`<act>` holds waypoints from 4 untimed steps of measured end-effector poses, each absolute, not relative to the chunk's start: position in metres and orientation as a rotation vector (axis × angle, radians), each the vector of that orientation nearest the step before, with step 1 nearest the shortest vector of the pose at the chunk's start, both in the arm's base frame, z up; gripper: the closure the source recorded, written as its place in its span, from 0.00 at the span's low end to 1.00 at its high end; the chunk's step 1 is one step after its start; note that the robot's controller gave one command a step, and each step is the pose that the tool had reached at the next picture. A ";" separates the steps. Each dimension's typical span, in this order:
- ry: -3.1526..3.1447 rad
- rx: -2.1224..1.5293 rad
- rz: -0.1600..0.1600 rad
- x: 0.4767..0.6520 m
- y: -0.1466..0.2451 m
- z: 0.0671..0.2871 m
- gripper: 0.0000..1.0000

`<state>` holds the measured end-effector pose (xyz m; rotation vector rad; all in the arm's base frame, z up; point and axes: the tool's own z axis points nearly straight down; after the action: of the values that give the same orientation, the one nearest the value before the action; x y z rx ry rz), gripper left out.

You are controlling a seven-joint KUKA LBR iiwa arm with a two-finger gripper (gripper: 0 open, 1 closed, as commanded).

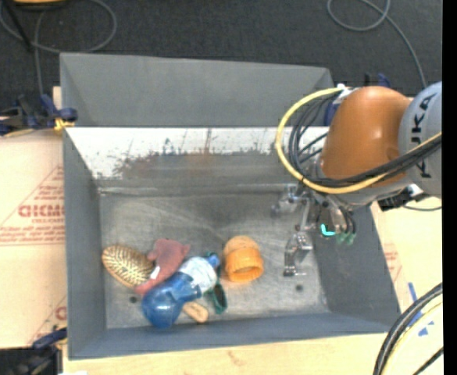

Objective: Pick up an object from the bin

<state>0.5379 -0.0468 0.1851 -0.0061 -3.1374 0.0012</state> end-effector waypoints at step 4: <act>-3.140 0.278 0.001 0.499 0.009 0.072 1.00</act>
Offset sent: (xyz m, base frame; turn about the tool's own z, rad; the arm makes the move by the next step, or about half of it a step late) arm -0.0245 0.0452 -0.0991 -0.0944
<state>0.4991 0.0090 0.0724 0.2776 -3.1401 0.0011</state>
